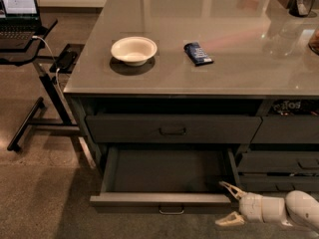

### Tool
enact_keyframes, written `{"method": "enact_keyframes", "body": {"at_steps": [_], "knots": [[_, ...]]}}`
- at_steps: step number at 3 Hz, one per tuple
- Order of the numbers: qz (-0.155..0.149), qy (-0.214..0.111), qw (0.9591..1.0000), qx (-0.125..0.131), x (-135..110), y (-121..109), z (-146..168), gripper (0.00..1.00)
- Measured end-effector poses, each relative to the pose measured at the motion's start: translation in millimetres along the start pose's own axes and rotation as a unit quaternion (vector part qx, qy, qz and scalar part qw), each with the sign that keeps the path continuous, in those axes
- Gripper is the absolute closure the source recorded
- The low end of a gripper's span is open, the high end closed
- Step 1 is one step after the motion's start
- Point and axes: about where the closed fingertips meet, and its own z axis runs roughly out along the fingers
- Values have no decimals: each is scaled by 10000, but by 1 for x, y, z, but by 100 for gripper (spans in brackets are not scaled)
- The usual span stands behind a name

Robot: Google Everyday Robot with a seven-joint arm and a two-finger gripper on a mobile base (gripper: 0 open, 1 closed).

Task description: Open middle drawer

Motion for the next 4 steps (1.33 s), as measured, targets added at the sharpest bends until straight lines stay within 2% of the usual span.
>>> {"method": "enact_keyframes", "body": {"at_steps": [1, 3, 4], "knots": [[-55, -135, 9999, -7, 3, 30, -16, 42], [-55, -135, 9999, -7, -6, 27, -22, 88], [-84, -157, 9998, 66, -5, 42, -33, 100]]}}
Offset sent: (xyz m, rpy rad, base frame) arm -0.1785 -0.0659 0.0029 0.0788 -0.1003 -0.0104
